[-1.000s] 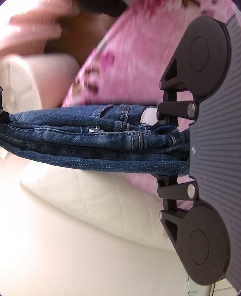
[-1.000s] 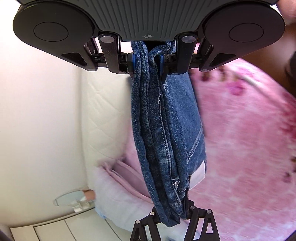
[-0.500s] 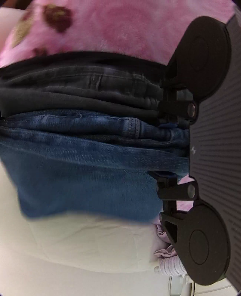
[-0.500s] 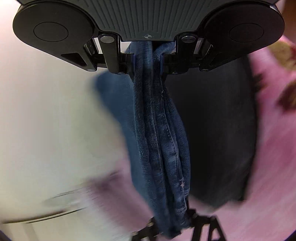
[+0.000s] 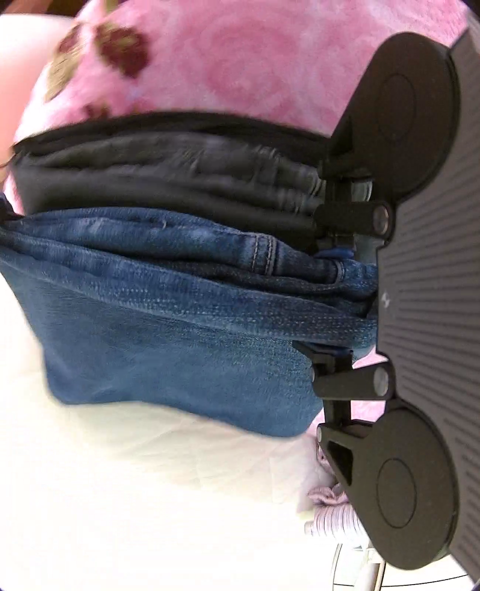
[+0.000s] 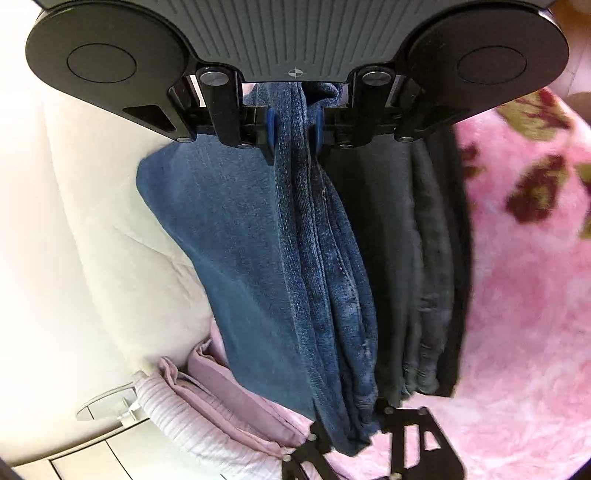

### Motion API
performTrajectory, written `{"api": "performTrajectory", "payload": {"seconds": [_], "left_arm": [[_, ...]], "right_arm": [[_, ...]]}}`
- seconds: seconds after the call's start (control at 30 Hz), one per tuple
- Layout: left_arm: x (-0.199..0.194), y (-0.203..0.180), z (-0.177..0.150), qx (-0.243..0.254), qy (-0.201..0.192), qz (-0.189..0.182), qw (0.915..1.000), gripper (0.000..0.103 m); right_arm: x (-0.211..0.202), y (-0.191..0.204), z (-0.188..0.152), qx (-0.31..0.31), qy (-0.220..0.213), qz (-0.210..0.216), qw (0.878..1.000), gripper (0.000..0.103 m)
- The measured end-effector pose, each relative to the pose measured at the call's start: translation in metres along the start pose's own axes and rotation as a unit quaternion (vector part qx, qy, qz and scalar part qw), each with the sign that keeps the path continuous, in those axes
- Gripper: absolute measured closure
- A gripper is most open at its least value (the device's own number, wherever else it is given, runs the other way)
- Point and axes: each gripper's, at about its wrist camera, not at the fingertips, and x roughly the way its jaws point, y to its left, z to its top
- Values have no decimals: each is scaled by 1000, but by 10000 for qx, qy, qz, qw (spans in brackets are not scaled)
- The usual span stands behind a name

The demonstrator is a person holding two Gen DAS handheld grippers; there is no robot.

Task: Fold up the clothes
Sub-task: 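Lower the blue jeans onto the dark folded jeans stack with both tools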

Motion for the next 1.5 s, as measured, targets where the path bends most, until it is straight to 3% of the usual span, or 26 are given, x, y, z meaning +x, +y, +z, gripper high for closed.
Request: {"api": "performTrajectory", "payload": {"seconds": [0.1,0.33,0.53,0.67,0.83,0.87,1.0,1.1,1.23,1.3,1.37,1.43,1.5], "left_arm": [[10,-7,-3,24,29,19,10000,67],[0,2,-8,-173,-21,41,9998,68],[4,0,-12,-92,-22,142,9999,66],[-17,7,-23,-152,-107,53,9998,61],[-62,38,-31,-992,-120,-246,9947,62],[-79,40,-45,-1160,-124,-213,9929,62],[-75,85,-34,-1637,-61,76,9865,62],[-45,122,-21,-2011,-16,80,9795,62],[7,154,-2,-2557,44,-716,9641,67],[38,151,5,-2497,200,-983,9631,70],[51,138,6,-2266,231,-935,9692,70],[51,136,4,-2270,180,-824,9702,71],[48,136,3,-2272,181,-763,9707,71]], "right_arm": [[7,19,4,-42,160,9,9999,84],[-9,12,7,342,160,-17,9993,86],[-2,39,3,-153,226,-110,9996,86],[-9,41,1,-235,260,-66,9994,81],[-39,17,5,412,351,237,9983,80],[-47,7,6,623,323,293,9971,80],[-61,-42,9,1325,111,258,9908,80],[-27,-96,9,2012,163,153,9793,80],[32,-156,11,2723,147,77,9621,80],[61,-176,12,2913,125,59,9565,80],[102,-184,6,3109,369,299,9493,80],[144,-182,-2,3249,602,718,9411,80],[166,-179,-3,3210,664,918,9403,78]]}}
